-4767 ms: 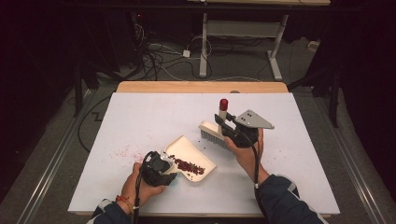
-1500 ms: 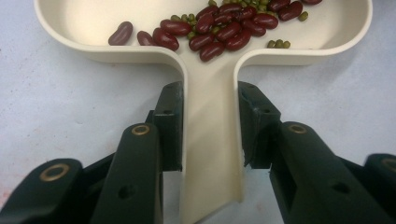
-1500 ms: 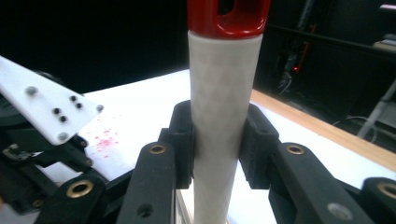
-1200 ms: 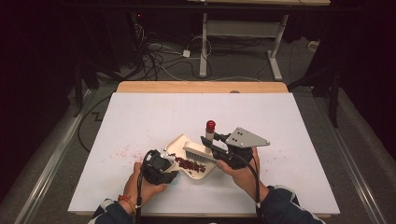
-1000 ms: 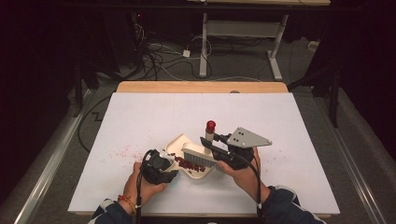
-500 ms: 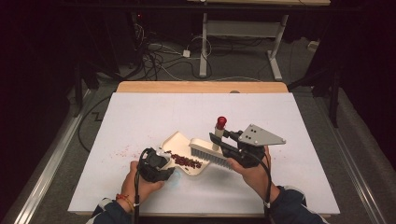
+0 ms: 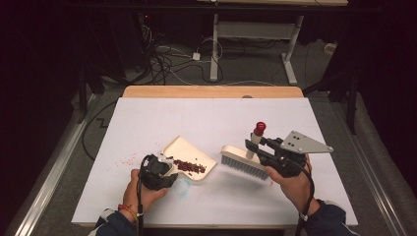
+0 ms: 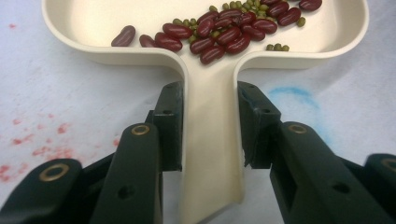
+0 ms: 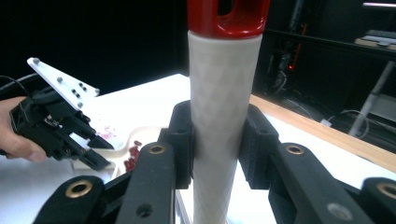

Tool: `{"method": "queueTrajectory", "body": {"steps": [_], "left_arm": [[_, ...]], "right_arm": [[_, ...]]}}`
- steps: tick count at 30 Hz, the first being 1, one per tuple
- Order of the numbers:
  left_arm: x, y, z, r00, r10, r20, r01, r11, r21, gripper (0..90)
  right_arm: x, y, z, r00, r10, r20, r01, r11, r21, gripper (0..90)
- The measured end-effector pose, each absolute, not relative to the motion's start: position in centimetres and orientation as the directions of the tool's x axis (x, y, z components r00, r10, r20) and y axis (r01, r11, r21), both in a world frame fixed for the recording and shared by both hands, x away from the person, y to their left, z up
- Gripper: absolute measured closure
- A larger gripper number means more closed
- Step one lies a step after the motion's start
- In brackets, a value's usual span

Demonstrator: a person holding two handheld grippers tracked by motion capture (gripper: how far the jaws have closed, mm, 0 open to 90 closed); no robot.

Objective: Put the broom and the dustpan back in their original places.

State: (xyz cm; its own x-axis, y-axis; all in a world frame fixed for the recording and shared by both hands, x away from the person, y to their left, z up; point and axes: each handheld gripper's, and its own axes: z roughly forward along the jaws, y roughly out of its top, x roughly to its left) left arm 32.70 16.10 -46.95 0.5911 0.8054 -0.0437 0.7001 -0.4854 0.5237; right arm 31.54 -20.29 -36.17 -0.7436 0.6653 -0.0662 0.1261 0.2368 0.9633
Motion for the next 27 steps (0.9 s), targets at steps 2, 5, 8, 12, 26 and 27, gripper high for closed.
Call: {"method": "queueTrajectory", "body": {"steps": [2,5,8,12,26,27], "left_arm": [[32.9,16.5,-47.0,0.582,0.812,-0.04,0.705,-0.48,0.522,63.2],[33.0,17.0,-47.2,0.561,0.827,-0.045,0.718,-0.458,0.524,63.2],[33.1,17.5,-47.3,0.544,0.838,-0.043,0.725,-0.444,0.526,63.2],[33.3,18.2,-47.3,0.515,0.856,-0.05,0.741,-0.414,0.529,63.2],[33.9,20.0,-47.8,0.366,0.928,-0.074,0.796,-0.272,0.54,63.0],[33.9,19.9,-47.8,0.354,0.932,-0.077,0.799,-0.259,0.543,63.0]], "right_arm": [[31.4,-21.3,-36.1,-0.75,0.658,-0.071,0.122,0.243,0.962,69.3],[31.4,-22.9,-36.2,-0.744,0.664,-0.07,0.13,0.248,0.96,69.3],[31.3,-24.5,-36.0,-0.74,0.669,-0.066,0.146,0.256,0.956,69.4],[30.9,-26.7,-35.6,-0.74,0.67,-0.058,0.169,0.269,0.948,69.3],[29.2,-29.6,-35.1,-0.798,0.603,-0.003,0.232,0.312,0.921,69.3],[29.2,-29.6,-35.1,-0.802,0.598,0.002,0.238,0.317,0.918,69.3]]}}
